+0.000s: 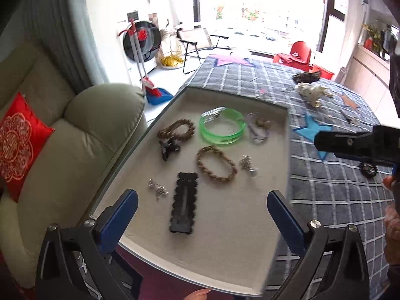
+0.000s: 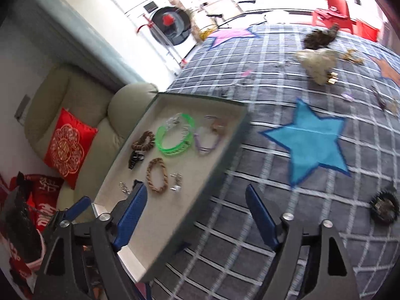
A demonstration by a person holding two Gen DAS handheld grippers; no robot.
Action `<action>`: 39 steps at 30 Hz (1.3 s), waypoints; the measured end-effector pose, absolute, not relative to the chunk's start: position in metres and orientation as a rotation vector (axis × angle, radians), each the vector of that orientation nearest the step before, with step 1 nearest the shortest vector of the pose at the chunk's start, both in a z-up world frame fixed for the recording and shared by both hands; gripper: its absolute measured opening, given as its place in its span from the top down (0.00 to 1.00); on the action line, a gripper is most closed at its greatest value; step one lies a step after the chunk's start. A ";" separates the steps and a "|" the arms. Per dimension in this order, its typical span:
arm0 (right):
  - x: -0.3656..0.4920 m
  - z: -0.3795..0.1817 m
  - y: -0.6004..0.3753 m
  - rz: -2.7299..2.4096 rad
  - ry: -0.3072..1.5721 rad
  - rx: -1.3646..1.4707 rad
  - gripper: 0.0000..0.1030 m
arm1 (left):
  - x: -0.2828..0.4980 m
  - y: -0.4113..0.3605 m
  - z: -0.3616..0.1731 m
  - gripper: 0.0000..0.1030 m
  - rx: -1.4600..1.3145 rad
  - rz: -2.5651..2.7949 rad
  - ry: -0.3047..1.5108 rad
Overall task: Organize jewelry
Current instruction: 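Move both tools back to the black coiled hair tie and silver hair pin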
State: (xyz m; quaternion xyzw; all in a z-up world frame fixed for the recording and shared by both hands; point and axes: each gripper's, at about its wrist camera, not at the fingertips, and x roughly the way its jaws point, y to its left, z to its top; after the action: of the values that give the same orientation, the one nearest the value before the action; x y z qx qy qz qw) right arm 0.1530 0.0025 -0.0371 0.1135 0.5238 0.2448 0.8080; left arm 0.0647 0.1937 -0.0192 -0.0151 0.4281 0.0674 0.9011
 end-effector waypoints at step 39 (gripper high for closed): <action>0.143 -0.075 -0.195 0.222 1.099 0.175 0.87 | 0.096 0.027 -0.038 0.00 0.045 -0.123 0.982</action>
State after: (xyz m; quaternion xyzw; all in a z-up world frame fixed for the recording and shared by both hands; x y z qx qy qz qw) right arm 0.1432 -0.1950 -0.0745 0.0831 0.5203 0.1050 0.8434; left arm 0.0961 0.0265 -0.0380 0.0217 0.4714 -0.0589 0.8797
